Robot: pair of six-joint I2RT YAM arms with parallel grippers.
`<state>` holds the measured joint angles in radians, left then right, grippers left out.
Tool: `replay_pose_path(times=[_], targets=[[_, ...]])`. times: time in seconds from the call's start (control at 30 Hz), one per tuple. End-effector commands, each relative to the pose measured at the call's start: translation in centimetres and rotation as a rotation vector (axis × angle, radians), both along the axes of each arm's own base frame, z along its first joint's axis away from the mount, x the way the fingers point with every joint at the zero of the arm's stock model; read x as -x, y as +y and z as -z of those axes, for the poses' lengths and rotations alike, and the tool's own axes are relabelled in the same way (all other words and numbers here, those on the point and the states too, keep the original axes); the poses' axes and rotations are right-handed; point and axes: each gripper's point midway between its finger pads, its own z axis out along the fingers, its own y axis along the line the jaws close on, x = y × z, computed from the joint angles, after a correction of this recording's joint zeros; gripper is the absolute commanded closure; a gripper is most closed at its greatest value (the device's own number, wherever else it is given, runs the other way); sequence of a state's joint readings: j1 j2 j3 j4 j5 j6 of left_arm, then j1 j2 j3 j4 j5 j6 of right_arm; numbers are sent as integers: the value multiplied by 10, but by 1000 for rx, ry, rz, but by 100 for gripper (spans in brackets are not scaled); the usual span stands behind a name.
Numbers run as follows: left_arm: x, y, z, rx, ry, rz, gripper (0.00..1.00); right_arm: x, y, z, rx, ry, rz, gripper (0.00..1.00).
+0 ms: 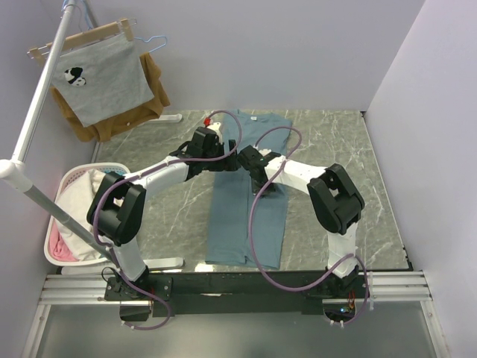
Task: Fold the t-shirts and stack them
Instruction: Grab the bottom of the folded rectangular tshirt with both arms
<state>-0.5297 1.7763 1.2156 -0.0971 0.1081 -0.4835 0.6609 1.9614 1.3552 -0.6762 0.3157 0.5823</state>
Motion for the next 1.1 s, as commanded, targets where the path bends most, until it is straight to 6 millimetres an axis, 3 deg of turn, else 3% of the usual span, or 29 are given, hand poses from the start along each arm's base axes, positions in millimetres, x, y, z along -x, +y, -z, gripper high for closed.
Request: replay_pose_path(times=[0.0, 0.23, 0.4, 0.43, 0.53, 0.63, 0.77, 1.07], targets=[[-8, -7, -18, 26, -45, 14, 5, 10, 7, -25, -7, -39, -37, 98], [-8, -7, -18, 25, -39, 14, 5, 37, 13, -12, 5, 14, -66, 96], [-8, -9, -18, 27, -38, 18, 5, 41, 6, -11, 54, 6, -39, 58], [-7, -8, -19, 27, -38, 19, 5, 38, 3, -20, 54, -28, -17, 42], [-5, -6, -20, 21, -37, 18, 5, 38, 2, -41, 11, -87, -8, 35], [1, -3, -19, 15, -31, 10, 5, 45, 1, -54, -32, -106, -15, 35], [15, 3, -11, -10, -2, -12, 6, 72, 9, -46, -61, -42, -56, 42], [57, 22, 6, 3, 40, -60, 7, 141, 59, -24, -125, 58, -158, 49]])
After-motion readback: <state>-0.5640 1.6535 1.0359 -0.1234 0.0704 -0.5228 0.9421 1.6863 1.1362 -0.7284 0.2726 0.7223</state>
